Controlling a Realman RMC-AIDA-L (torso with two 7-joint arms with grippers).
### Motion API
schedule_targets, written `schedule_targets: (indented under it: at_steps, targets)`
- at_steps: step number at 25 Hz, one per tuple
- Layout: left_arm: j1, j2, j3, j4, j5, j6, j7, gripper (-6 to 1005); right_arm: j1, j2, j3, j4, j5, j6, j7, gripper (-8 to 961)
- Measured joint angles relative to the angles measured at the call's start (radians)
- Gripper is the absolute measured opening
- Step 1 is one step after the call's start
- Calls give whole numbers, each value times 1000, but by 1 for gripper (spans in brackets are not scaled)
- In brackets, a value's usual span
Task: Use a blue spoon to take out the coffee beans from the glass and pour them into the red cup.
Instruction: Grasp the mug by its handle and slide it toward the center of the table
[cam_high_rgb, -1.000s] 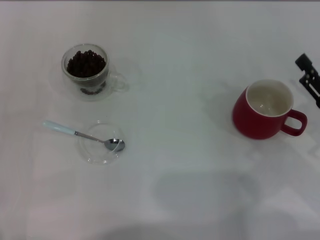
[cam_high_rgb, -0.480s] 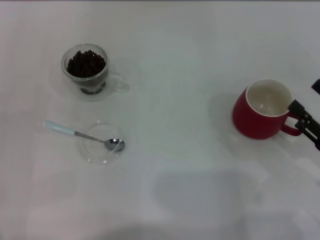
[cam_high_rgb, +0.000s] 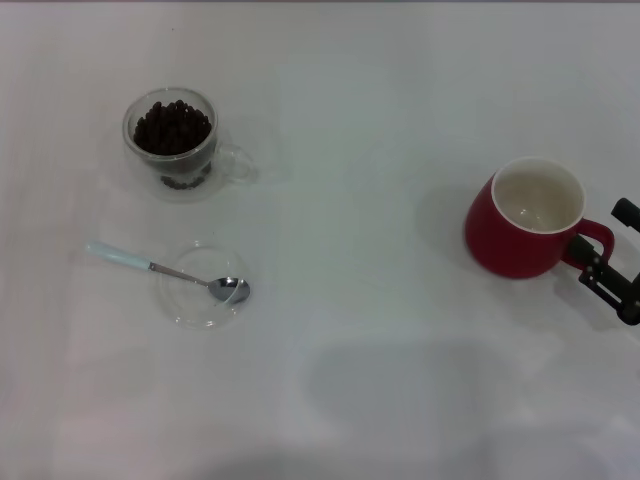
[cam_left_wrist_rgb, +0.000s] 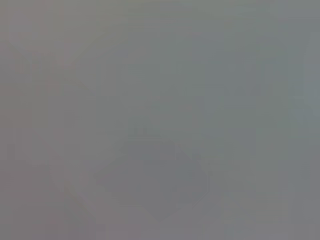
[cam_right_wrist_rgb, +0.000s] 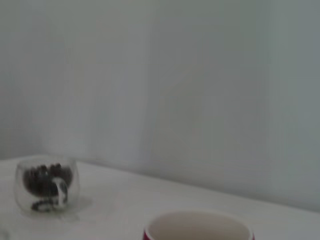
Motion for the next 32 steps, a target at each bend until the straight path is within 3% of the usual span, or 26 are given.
schedule_targets:
  at_steps: [14, 22, 27, 32]
  targets:
    - [5, 0, 0, 0, 2, 2, 0, 884, 7, 0, 20, -20, 9, 154, -55, 695]
    - [4, 0, 0, -3, 2, 2, 0, 884, 8, 2, 63, -39, 11, 167, -94, 693]
    - [-5, 1, 0, -6, 2, -3, 0, 884, 10, 2, 63, -52, 6, 174, -107, 568]
    - [-14, 2, -4, -9, 2, -5, 0, 885, 11, 2, 58, -74, 3, 182, -122, 373]
